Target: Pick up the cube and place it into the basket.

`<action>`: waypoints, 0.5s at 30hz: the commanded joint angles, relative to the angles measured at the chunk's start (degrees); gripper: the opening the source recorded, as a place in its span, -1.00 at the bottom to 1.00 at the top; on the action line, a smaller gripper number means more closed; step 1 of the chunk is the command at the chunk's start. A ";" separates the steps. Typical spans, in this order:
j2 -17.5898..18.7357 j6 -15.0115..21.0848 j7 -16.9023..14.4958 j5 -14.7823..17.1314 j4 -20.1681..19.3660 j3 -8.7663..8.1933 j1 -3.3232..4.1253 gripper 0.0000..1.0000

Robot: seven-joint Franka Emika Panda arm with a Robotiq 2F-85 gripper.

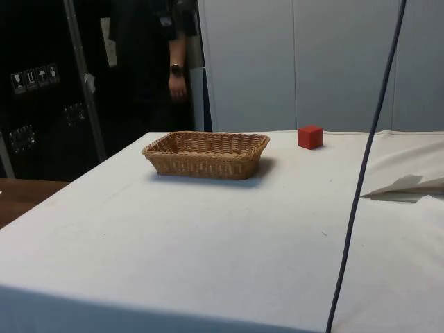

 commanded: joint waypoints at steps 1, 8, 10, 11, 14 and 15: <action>0.00 -0.11 0.00 -0.11 0.00 -0.06 -0.06 1.00; -2.29 -0.40 -0.63 -3.09 -2.41 -0.40 -0.23 1.00; -2.58 -0.34 -0.69 -3.44 -2.81 -0.46 -0.29 1.00; -2.58 -0.34 -0.69 -3.44 -2.81 -0.46 -0.29 1.00; -4.18 -0.34 -0.86 -4.93 -4.58 -0.46 -0.34 1.00; -4.53 -0.29 -0.92 -5.27 -4.98 -0.46 -0.34 1.00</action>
